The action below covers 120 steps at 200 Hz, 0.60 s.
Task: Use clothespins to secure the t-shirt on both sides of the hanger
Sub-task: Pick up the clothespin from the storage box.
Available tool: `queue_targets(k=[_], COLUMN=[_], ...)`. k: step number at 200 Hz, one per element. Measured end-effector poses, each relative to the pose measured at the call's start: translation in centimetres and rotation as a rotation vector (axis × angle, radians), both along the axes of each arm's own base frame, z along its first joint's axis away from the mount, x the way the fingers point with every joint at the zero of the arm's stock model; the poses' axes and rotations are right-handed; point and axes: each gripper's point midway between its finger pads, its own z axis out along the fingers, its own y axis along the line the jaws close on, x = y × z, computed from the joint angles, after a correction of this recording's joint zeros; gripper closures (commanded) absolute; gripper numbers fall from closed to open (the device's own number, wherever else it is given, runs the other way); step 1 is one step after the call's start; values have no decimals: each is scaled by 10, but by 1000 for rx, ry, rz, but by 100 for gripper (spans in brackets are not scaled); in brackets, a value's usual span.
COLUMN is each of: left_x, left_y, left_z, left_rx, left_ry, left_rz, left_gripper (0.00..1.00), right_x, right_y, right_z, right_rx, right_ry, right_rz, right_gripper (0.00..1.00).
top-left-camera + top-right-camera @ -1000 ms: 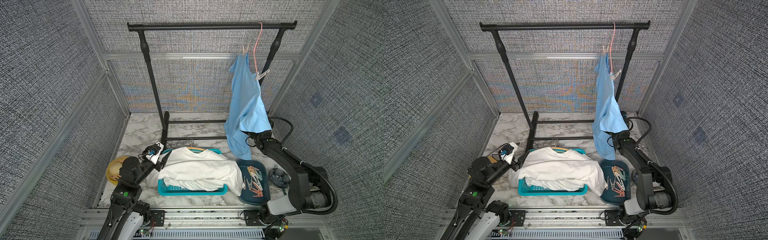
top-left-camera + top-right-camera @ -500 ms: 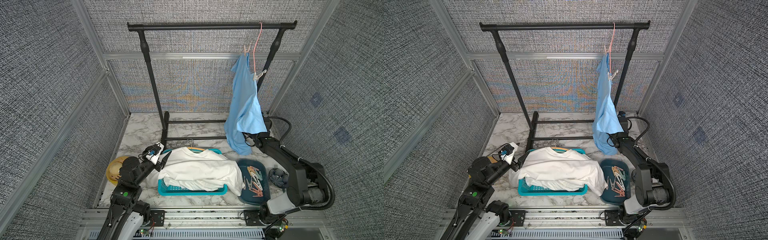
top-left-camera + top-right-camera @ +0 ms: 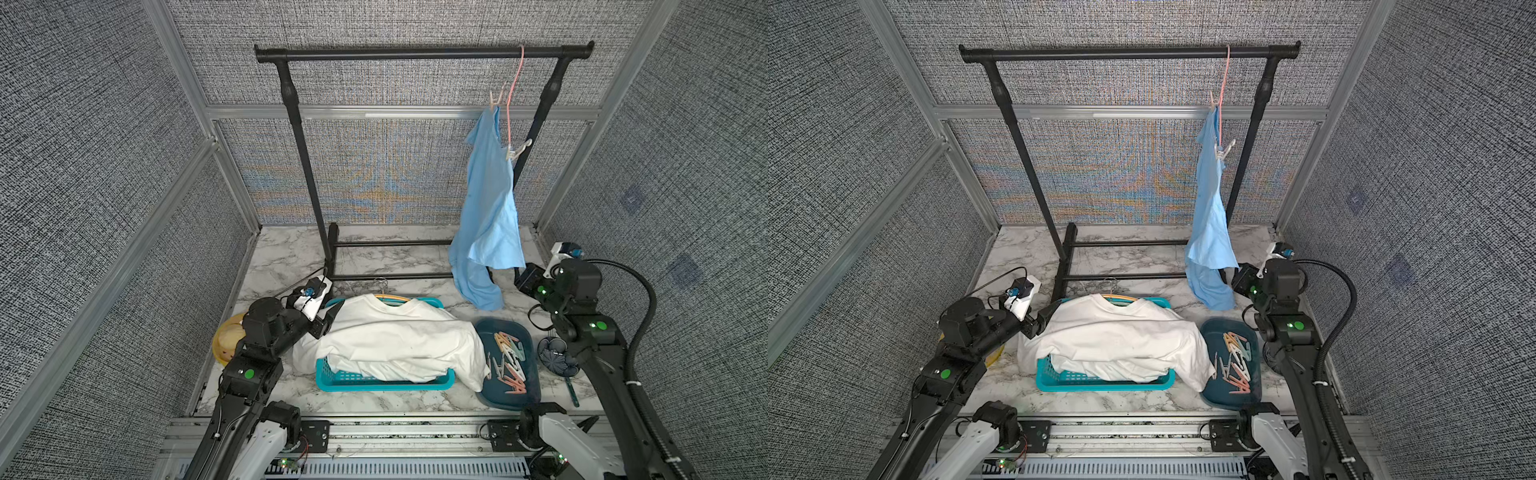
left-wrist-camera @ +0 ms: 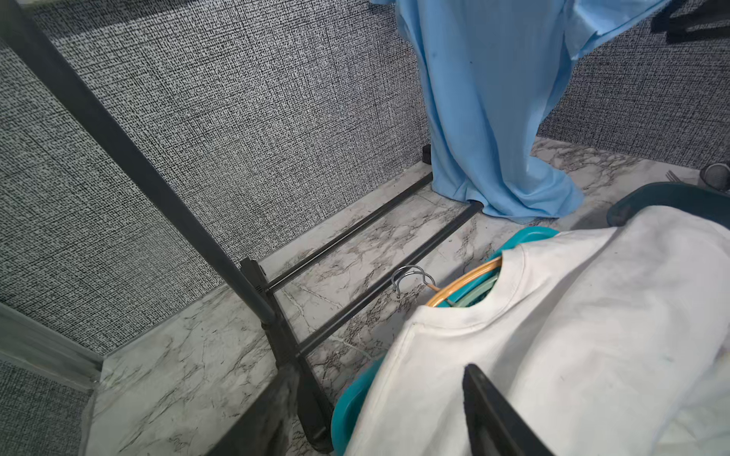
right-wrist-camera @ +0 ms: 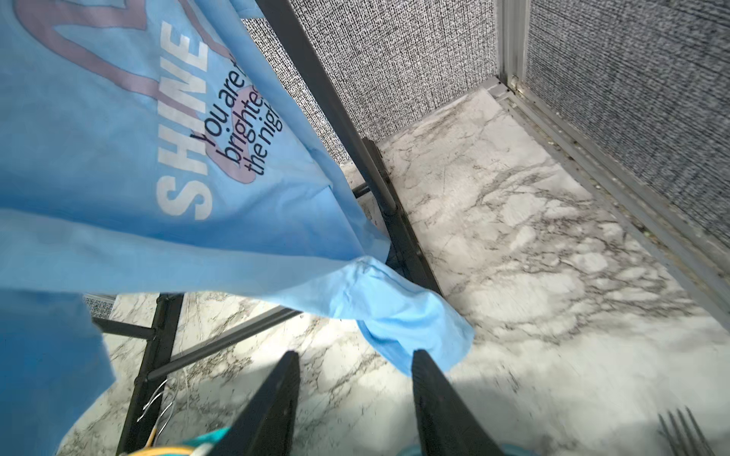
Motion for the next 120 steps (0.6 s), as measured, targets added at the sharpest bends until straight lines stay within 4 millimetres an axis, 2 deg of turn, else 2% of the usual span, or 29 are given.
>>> queue_targets(k=[26,44,64,94,120], left_x=[7,11,14,17,19], left_y=[7,13,21,31,31], left_z=[-9,-11,-13,-15,-24], left_rx=[-37,-58,-72,-96,-113], left_ry=[50,70,86,102,141], left_rz=[69,119,178,249,263], left_gripper=[17,8,4,2,3], right_x=[-29,-50,-74,-101,-114], right_y=[6,21,34,42,44], right_z=[-27,-60,-92,-124,-146], right_rx=[89,157,192,193,170], right_ry=[174,310,441,544,606], right_rz=[-12,10,19,15,-1], right_gripper=[50,49,48,46,45])
